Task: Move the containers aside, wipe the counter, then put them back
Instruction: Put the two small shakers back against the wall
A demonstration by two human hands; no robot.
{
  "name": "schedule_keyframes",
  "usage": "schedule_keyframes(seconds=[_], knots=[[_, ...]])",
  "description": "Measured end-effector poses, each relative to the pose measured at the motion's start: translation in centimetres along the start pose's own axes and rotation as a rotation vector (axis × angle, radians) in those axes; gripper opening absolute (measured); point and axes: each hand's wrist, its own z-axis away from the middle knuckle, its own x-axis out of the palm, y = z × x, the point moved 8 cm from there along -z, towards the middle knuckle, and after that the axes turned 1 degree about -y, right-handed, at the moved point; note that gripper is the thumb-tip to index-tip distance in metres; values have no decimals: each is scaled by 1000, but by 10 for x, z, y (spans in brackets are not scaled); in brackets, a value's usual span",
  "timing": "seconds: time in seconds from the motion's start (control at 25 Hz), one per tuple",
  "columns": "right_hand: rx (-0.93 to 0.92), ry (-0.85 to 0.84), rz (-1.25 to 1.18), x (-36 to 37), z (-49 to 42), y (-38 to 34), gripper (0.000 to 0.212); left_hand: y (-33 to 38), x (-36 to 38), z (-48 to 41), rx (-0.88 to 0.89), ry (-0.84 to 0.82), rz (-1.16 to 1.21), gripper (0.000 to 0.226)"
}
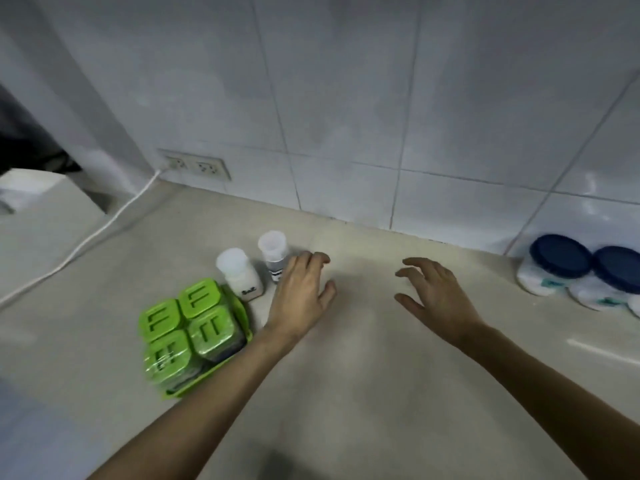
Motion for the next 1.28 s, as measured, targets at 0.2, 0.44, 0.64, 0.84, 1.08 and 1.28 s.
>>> schedule_keyframes(seconds=[0.2,0.44,0.64,0.84,1.08,1.28], knots=[[-137,-49,-133,15,-106,-128,61,-112,-68,-15,-178,38,-221,45],[-245,-219,43,50,-166,-204,67,-176,-37,-6,-269,-329,-102,64],[-251,-195,7,39,-156,-186,47,-155,-33,-14,-127,-269,-103,56],[-161,-168,2,5,-96,-93,47,-83,-17,-30,-12,-270,30,56],[59,-116,191,-38,-40,53,48,49,43,-67,137,-354,123,54],[209,-22,274,-72,-17,140,48,140,84,-107,207,-368,103,53]])
